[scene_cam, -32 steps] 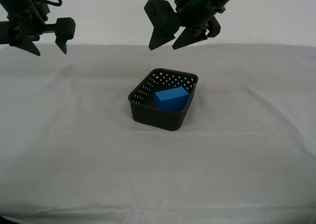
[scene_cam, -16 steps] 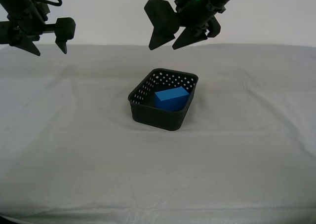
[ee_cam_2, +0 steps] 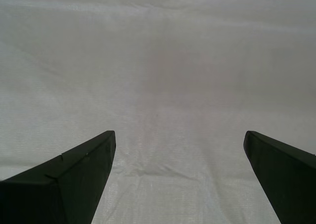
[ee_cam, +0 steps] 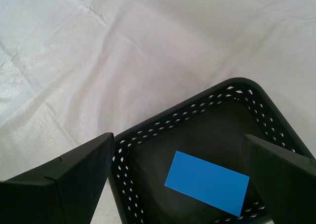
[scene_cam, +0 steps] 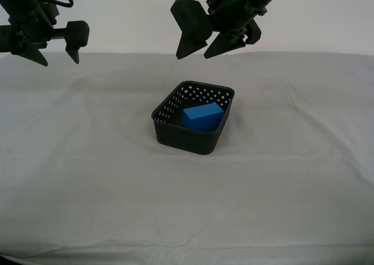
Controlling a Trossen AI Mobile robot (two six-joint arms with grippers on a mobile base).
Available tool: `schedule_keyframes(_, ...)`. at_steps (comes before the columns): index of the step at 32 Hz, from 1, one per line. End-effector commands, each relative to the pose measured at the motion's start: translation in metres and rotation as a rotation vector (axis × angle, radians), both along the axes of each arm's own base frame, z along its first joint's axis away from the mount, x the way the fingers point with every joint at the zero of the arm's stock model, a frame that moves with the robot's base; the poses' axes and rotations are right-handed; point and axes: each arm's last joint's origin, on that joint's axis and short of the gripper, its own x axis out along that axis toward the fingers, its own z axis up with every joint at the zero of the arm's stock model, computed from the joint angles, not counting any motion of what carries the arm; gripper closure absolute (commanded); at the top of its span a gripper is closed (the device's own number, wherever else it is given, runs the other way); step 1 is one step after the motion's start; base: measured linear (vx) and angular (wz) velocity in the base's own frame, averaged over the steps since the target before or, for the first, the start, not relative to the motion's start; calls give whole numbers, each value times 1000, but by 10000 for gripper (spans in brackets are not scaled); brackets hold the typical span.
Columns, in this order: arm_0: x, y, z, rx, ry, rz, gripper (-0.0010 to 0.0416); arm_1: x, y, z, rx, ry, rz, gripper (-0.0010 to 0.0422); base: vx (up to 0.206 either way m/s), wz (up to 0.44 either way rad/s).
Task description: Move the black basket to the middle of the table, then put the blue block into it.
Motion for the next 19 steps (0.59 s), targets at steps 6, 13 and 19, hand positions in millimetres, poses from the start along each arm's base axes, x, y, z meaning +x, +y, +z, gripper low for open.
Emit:
schedule_keyframes(6, 0, 0, 1, 1, -3, 0, 48, 0, 0, 0, 2, -2, -3, 53, 0, 0)
schedule_keyframes(13, 0, 0, 1, 1, -3, 0, 48, 0, 0, 0, 2, -2, -3, 53, 0, 0)
schedule_keyframes(19, 0, 0, 1, 1, -3, 0, 48, 0, 0, 0, 2, -2, -3, 53, 0, 0)
